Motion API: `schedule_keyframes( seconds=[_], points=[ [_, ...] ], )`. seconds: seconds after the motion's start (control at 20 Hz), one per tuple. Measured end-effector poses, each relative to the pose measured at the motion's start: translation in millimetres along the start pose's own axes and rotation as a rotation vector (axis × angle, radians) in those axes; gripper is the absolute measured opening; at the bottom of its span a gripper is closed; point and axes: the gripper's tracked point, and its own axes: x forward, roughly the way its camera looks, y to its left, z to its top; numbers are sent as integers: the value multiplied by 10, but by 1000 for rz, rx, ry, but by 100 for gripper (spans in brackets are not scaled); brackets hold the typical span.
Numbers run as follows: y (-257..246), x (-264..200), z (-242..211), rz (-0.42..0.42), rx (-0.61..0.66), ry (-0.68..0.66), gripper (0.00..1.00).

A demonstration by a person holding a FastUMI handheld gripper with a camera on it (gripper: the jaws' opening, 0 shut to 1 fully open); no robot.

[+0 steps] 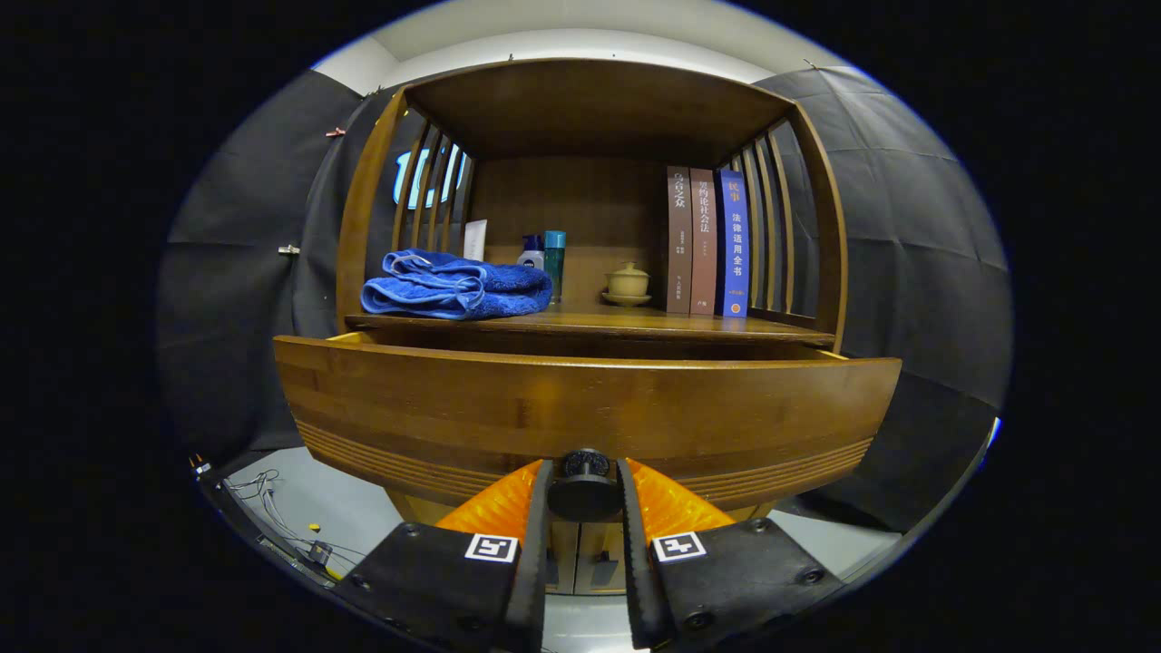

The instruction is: Pull open the drawer, take out the items inside it, and place them on the countertop above the cabinet.

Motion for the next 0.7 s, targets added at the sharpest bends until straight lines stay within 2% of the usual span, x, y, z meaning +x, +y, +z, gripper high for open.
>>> schedule_keyframes(
  seconds=[0.45,0.7],
  points=[
    [13,-567,-168,1,0,17,40],
    [30,-636,-173,-1,7,7,40]
  ],
)
